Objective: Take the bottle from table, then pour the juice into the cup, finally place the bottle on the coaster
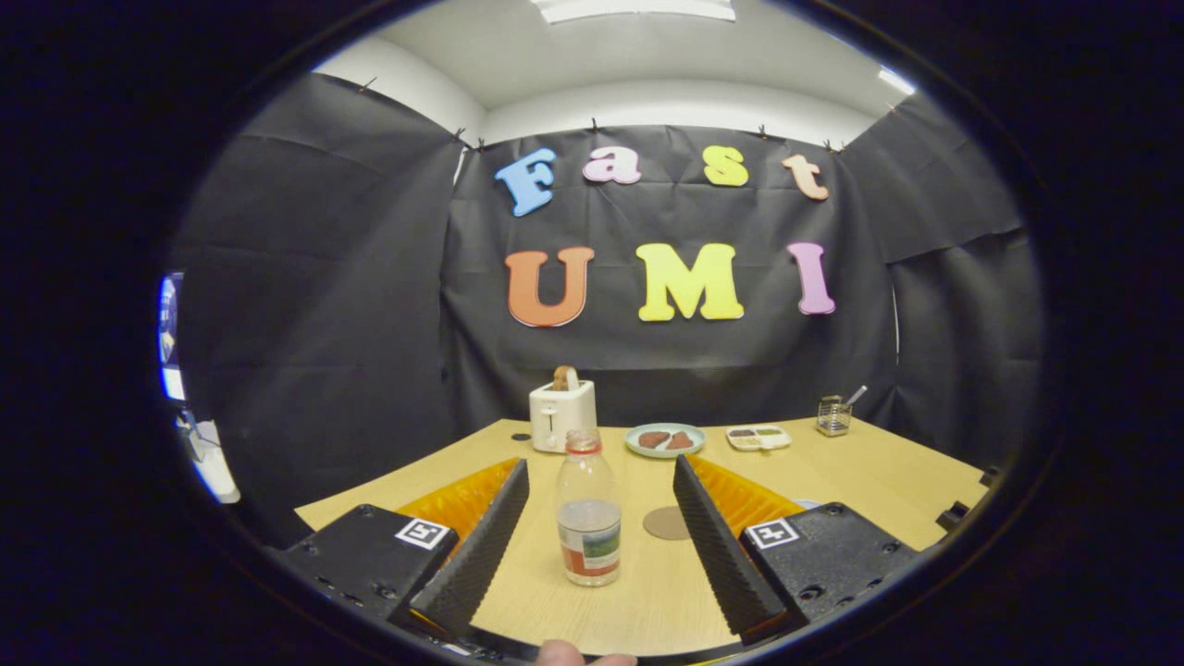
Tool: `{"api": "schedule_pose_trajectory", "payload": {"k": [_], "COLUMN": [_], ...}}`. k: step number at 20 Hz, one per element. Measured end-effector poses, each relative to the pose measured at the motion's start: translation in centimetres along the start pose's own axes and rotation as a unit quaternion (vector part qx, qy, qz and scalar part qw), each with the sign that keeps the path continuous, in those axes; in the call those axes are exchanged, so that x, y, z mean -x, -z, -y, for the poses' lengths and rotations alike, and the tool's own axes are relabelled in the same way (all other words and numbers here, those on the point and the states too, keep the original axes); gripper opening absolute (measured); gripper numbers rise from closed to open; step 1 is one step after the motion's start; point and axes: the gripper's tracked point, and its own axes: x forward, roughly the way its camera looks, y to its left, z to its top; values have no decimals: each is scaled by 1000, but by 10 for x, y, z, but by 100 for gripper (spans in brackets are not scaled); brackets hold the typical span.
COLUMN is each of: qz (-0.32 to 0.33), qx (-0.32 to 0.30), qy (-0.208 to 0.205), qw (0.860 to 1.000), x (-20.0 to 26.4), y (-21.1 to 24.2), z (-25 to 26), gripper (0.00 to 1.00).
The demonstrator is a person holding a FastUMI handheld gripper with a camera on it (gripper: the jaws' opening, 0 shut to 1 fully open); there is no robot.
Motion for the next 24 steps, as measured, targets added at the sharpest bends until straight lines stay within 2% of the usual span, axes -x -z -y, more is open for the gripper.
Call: {"api": "schedule_pose_trajectory", "payload": {"k": [4, 10, 20, 24], "qz": [-7, -32, -48, -58], "qx": [0, 42, 59, 68], "qy": [20, 29, 40, 58], "qw": [1000, 998, 996, 994], "x": [-15, -42, -88, -96], "y": [32, 74, 111, 118], "z": [6, 1, -10, -4], "gripper": [100, 100, 100, 100]}}
